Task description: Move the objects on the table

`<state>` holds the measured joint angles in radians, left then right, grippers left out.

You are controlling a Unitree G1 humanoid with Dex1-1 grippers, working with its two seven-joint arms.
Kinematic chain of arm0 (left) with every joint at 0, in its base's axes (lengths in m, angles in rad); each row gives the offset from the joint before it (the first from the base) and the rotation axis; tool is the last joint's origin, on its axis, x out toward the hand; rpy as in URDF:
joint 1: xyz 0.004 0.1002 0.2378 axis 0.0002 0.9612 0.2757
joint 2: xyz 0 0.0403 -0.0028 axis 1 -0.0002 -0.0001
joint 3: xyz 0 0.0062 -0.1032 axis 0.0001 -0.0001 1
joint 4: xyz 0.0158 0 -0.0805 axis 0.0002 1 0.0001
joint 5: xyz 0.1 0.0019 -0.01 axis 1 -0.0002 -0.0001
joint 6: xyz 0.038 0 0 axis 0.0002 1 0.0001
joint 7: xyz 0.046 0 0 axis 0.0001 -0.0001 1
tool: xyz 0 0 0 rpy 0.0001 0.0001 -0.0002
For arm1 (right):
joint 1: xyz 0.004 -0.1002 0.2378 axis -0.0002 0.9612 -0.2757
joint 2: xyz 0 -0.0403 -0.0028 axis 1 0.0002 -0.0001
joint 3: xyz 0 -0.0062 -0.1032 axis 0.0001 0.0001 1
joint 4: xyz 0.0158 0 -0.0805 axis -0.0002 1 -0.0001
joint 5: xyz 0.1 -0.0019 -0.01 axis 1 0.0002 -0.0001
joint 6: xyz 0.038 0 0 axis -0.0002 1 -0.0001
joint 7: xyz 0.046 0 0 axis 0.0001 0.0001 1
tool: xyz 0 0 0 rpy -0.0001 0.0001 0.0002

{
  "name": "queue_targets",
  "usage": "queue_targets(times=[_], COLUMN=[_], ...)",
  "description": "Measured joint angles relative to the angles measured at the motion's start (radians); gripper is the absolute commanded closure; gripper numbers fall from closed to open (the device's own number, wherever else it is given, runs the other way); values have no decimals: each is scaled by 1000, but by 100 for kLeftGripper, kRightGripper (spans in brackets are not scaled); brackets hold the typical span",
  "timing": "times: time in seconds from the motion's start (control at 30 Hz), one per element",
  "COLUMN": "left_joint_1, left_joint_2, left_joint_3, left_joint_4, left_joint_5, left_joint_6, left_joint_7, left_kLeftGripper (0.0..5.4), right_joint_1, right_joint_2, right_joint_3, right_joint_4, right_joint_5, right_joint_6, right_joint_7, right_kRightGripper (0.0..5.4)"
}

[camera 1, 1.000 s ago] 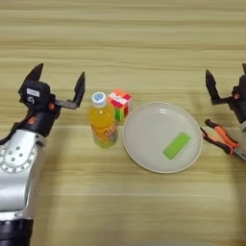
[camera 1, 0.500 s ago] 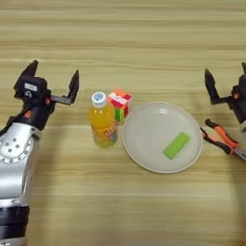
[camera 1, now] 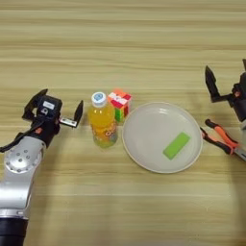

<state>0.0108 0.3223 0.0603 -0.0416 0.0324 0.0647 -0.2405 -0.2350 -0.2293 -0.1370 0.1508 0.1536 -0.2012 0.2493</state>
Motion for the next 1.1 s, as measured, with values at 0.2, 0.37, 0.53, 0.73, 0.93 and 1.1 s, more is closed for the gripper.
queue_targets(times=[0.2,0.37,0.53,0.73,0.93,1.1], left_joint_1=[30,44,49,51,53,54], left_joint_2=[39,47,48,56,67,81], left_joint_3=[-68,-89,-108,-118,-142,-156], left_joint_4=[-13,-14,-17,-17,-20,-20], left_joint_5=[102,120,122,124,128,136], left_joint_6=[5,6,7,7,7,6], left_joint_7=[-3,-18,-29,-46,-74,-90], left_kLeftGripper=[3,3,3,3,3,3], right_joint_1=[0,0,0,0,0,0], right_joint_2=[0,0,0,0,0,0], right_joint_3=[0,-1,-1,-1,-1,-1], right_joint_4=[-1,-11,-17,-19,-25,-32], right_joint_5=[2,3,8,11,12,15], right_joint_6=[13,15,16,17,18,21], right_joint_7=[1,2,2,2,2,2], right_kRightGripper=[0,0,0,0,0,0])
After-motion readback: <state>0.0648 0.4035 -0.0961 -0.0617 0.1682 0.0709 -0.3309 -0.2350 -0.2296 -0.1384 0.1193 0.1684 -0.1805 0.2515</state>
